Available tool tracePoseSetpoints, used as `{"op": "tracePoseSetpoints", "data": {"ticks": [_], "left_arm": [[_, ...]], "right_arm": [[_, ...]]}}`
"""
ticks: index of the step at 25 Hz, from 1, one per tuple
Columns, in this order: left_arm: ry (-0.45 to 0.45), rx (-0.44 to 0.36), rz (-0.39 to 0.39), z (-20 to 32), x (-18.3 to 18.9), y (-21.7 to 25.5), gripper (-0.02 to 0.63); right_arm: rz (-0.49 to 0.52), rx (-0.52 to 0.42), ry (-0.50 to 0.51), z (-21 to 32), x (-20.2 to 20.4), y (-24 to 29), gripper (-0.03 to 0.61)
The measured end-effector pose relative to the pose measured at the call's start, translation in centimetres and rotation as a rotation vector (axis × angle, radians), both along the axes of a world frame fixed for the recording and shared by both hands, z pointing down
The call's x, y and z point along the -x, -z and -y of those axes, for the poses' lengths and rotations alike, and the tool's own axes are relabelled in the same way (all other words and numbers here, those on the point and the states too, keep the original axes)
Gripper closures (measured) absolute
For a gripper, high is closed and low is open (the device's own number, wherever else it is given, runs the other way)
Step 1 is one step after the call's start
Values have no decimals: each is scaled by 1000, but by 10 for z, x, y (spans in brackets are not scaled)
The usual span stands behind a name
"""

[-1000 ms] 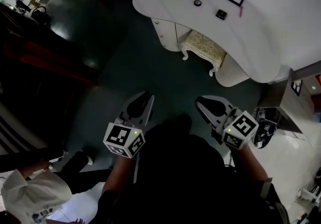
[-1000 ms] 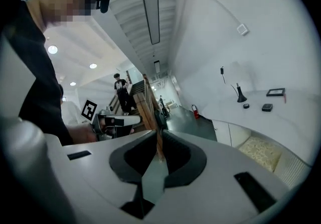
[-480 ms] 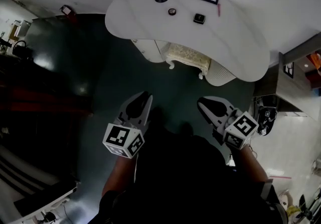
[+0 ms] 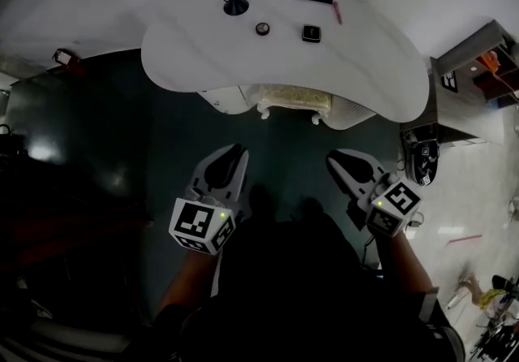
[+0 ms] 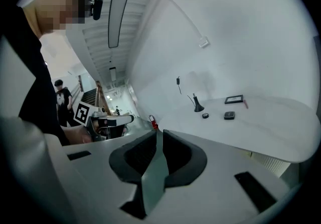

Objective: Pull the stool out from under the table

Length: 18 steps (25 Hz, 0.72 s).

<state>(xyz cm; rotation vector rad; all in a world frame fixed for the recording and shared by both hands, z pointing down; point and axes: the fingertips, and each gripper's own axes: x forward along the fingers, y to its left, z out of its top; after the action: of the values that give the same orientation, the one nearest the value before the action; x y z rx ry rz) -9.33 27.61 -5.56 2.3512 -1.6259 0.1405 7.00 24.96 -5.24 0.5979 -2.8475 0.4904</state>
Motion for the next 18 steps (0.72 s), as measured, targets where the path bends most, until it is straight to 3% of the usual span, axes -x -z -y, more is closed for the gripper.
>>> {"op": "tracePoseSetpoints", "data": {"ticks": [7,14,18], "left_arm": [[-76,37,-17,21,49,-31,563],[-90,55,-56,39,38,-42,563],[-100,98,-36,50,26,-67,563]], "right_arm": [[25,58,-115,13,51,-6,558],[-5,50,-120,24,44,-15,558],[37,85,-138,38,36,-30,558]]}}
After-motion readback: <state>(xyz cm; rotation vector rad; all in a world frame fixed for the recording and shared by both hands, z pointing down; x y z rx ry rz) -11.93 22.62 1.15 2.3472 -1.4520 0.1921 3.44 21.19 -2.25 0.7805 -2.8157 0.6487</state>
